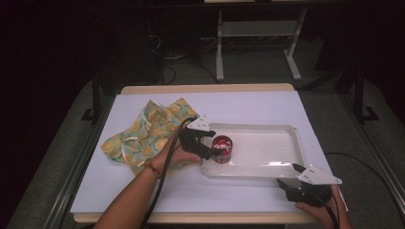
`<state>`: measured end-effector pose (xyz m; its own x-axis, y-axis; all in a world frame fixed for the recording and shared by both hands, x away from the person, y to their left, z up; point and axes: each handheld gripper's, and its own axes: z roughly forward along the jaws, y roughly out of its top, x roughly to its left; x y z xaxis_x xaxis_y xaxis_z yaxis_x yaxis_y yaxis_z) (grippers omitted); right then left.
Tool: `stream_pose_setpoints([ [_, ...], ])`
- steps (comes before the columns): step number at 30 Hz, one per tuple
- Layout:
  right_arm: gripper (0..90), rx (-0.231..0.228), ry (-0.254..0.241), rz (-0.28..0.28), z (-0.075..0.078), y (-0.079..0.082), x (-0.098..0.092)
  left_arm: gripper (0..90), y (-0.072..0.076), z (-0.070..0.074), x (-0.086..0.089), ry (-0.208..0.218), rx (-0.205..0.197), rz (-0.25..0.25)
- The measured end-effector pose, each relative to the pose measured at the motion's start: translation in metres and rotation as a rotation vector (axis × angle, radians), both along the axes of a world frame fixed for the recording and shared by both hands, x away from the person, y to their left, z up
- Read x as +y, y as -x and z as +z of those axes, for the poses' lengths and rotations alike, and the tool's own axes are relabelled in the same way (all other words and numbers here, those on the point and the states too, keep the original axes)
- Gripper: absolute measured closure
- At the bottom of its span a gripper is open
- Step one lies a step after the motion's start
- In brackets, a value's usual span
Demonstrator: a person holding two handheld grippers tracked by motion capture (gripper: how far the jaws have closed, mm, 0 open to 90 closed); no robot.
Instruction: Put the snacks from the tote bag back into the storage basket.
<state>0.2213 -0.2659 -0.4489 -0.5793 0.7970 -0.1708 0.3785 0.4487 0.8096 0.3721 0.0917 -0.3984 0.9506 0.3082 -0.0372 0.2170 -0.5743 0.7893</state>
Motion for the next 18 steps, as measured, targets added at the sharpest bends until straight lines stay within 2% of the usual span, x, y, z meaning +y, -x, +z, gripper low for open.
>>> stream_pose_setpoints([
  [1,24.8,0.002,-0.001,-0.001,0.000,0.000,0.000,25.7,0.000,-0.001,0.000,0.000,0.006,-0.006],
  [2,24.8,0.002,0.000,-0.001,0.000,0.000,0.000,29.9,0.001,-0.001,0.000,0.000,0.006,-0.016],
  [4,24.8,0.003,0.000,-0.001,0.000,0.000,0.000,30.2,0.001,-0.002,-0.001,-0.010,0.004,-0.006],
  [6,24.8,0.002,0.000,0.000,0.000,0.000,0.000,30.3,0.000,-0.003,-0.001,-0.018,-0.008,-0.020],
  [8,24.8,0.001,-0.002,-0.002,0.000,0.000,0.000,30.7,-0.002,-0.003,0.000,-0.016,0.000,-0.030],
  [10,24.8,0.002,-0.002,-0.001,0.000,0.000,0.000,32.3,-0.003,-0.002,0.000,-0.021,-0.016,-0.043],
  [12,24.8,0.005,-0.001,-0.001,-0.001,0.000,0.000,39.3,-0.006,-0.001,0.001,-0.019,-0.030,-0.054],
  [14,24.8,0.006,0.001,0.000,-0.001,0.000,0.000,56.7,-0.009,-0.001,0.000,-0.026,-0.028,-0.074],
  [16,24.8,0.004,0.000,0.000,0.000,0.000,0.000,47.3,-0.013,-0.004,-0.002,-0.045,-0.023,-0.059],
  [18,24.8,0.002,-0.002,-0.001,0.000,0.000,-0.001,44.8,-0.013,-0.005,-0.002,-0.035,-0.023,-0.055],
])
